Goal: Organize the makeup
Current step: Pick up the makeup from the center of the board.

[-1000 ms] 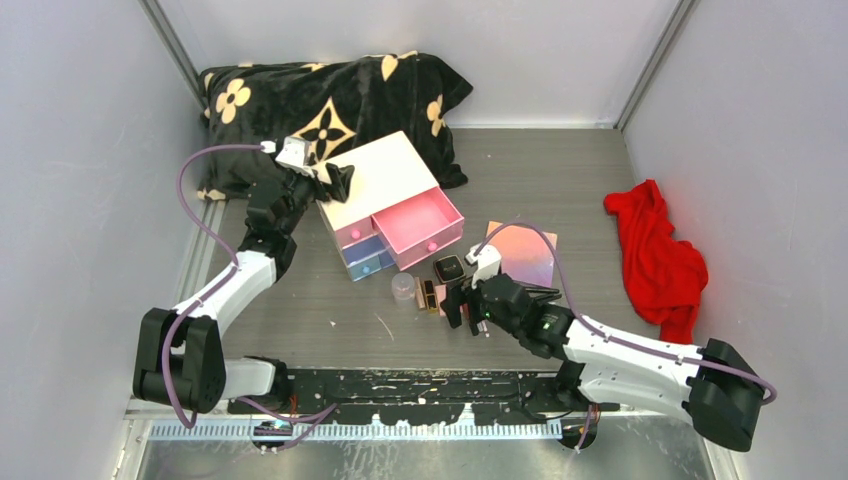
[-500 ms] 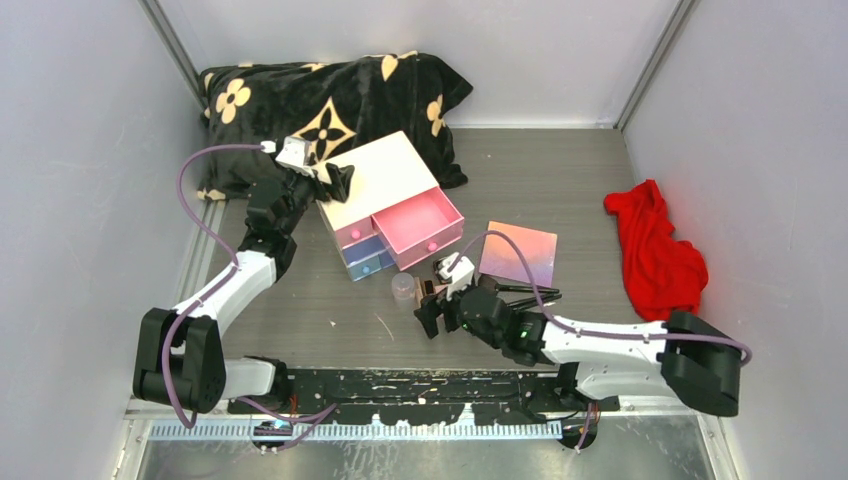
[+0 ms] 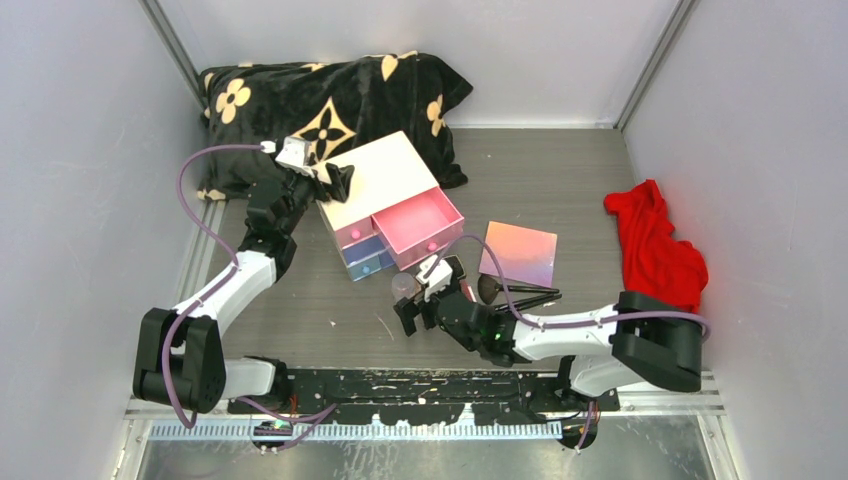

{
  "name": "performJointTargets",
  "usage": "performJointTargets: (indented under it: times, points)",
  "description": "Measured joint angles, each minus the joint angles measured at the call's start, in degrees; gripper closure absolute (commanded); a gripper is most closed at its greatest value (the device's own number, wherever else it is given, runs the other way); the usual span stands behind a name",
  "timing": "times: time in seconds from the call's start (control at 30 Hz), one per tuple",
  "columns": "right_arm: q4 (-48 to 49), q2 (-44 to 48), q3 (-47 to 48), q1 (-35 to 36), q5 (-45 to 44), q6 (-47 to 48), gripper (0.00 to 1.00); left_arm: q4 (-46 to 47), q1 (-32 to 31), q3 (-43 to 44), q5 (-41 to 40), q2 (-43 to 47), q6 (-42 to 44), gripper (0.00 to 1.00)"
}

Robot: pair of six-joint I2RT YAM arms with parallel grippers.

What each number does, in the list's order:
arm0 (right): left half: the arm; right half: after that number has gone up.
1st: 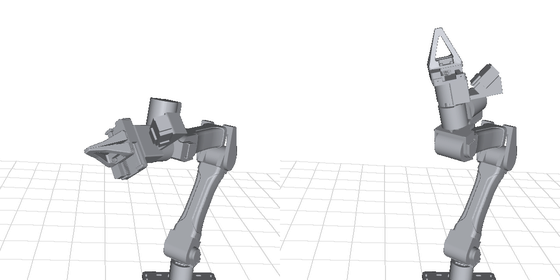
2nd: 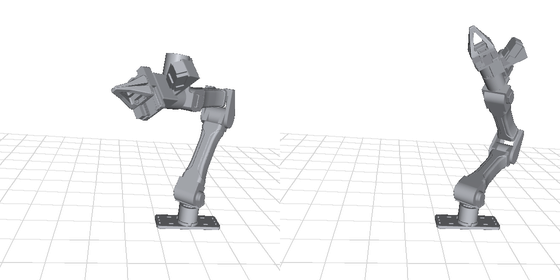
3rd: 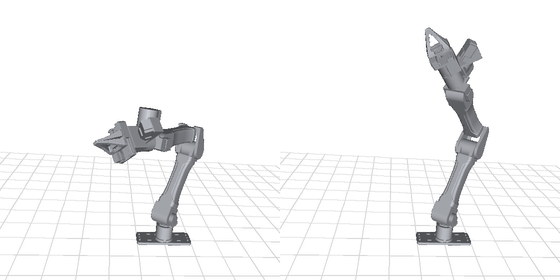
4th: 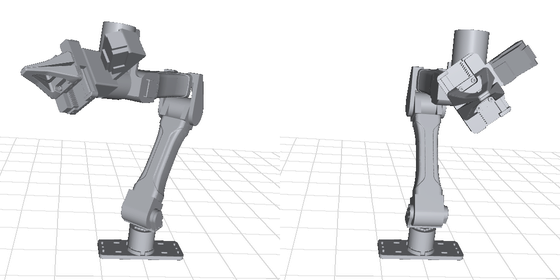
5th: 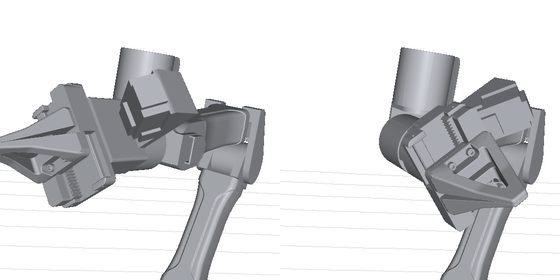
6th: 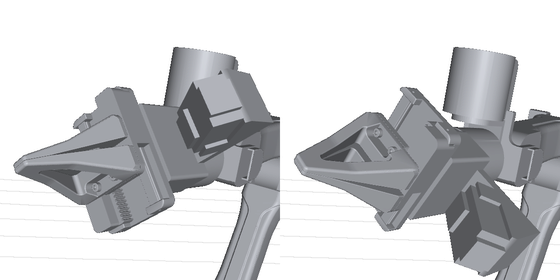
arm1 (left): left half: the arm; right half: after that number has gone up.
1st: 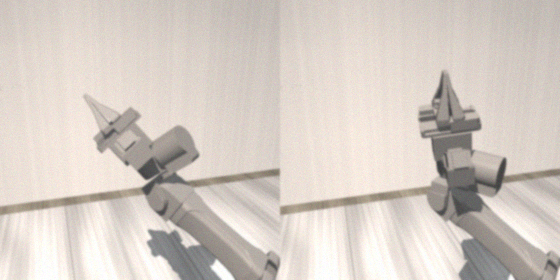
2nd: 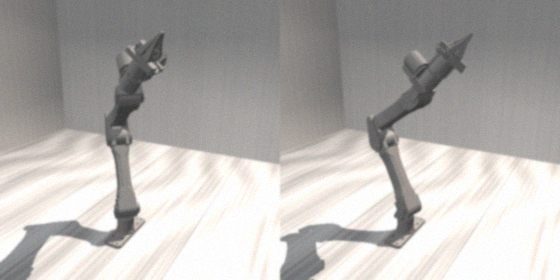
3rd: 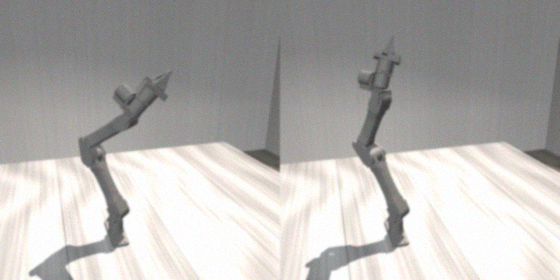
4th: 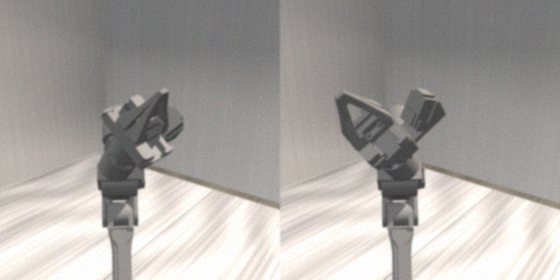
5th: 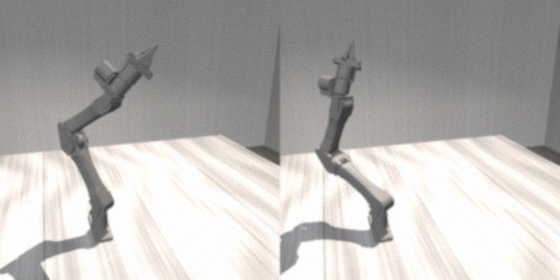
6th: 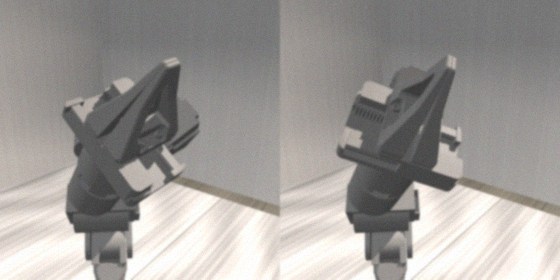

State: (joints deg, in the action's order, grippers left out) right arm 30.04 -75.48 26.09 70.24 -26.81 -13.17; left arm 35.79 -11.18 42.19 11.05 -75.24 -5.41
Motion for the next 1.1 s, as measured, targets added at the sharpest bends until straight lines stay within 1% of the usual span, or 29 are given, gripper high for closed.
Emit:
performJointTargets:
  times: [0.27,0.6,0.73,0.83,0.87,0.9,0.93,1.0,1.03,1.07,1.1]
  points:
    - [3.8,-7.3,4.0,0.0,-1.1,2.4,0.0,0.0,0.0,0.0,0.0,0.0,0.0,0.03]
    - [6.5,-9.2,4.0,0.0,-2.8,2.5,0.0,0.0,0.0,0.0,0.0,0.0,0.0,0.03]
    - [7.5,-11.9,4.7,0.0,-3.0,2.6,0.0,0.0,0.0,0.0,0.0,0.0,0.0,0.03]
    - [8.1,-14.5,5.7,0.0,-3.0,2.7,0.05,0.0,0.0,0.0,0.0,0.0,0.0,0.03]
    - [8.3,-15.1,5.9,0.0,-3.0,2.7,0.1,0.0,0.0,0.0,0.0,0.0,0.0,0.03]
    - [8.6,-15.7,6.0,0.0,-3.0,2.8,0.17,0.0,0.0,0.0,0.0,0.0,0.0,0.03]
    - [8.8,-16.0,6.1,0.0,-3.0,2.8,0.29,0.0,0.0,0.0,0.0,0.0,0.0,0.03]
    - [9.1,-16.2,6.1,0.0,-3.1,3.1,0.59,0.0,0.0,0.0,0.0,0.0,0.0,0.03]
    - [9.4,-16.3,6.1,0.0,-3.1,3.3,0.69,0.0,0.0,0.0,0.0,0.0,0.0,0.03]
    - [9.4,-16.3,6.2,0.0,-3.2,3.4,0.76,0.0,0.0,0.0,0.0,0.0,0.0,0.03]
    - [9.6,-16.3,6.2,0.0,-3.2,3.5,0.79,0.0,0.0,0.0,0.0,0.0,0.0,0.03]
